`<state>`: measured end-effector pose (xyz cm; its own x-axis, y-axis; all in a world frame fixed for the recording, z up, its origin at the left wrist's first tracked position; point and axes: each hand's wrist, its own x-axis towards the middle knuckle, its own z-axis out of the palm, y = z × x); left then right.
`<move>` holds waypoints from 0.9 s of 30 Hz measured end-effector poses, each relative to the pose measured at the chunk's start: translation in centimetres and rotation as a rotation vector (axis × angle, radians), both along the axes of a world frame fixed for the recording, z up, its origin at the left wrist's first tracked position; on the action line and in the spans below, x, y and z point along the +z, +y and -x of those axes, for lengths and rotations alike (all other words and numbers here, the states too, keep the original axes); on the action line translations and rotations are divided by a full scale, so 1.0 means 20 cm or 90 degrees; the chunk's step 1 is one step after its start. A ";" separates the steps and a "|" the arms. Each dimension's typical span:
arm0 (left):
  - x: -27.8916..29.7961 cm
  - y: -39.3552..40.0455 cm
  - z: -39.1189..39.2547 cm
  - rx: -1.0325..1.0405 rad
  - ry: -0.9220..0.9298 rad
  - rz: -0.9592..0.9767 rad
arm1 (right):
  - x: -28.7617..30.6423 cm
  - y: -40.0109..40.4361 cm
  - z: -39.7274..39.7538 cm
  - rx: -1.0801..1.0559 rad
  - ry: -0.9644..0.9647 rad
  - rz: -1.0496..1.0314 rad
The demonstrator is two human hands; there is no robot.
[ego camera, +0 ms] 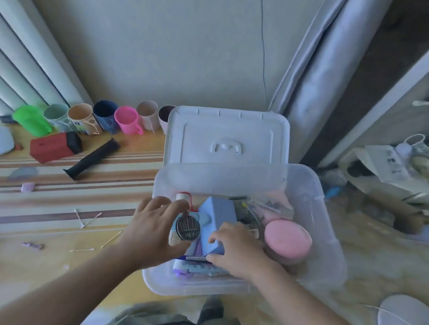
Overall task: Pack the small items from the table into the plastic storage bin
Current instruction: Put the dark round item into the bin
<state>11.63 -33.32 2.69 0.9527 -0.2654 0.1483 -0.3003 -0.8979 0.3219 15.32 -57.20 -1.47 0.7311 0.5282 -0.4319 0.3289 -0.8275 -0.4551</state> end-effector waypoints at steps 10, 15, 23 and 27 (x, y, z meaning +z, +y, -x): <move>-0.04 -0.08 0.01 -0.027 0.055 0.045 | 0.10 0.00 -0.01 -0.040 -0.042 -0.219; -0.08 -0.11 0.03 -0.049 0.094 0.042 | 0.07 -0.04 0.02 -0.011 -0.084 -0.187; -0.14 -0.25 -0.03 -0.048 0.133 0.028 | 0.09 -0.21 -0.03 -0.065 -0.151 -0.078; -0.16 -0.32 -0.08 -0.042 0.134 -0.011 | 0.06 -0.44 -0.20 -0.223 -0.190 -0.038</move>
<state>13.29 -39.76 -0.53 0.9426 -0.3291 -0.0574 -0.2865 -0.8847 0.3678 19.40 -66.05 -0.20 0.9579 0.2442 -0.1509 0.1578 -0.8871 -0.4337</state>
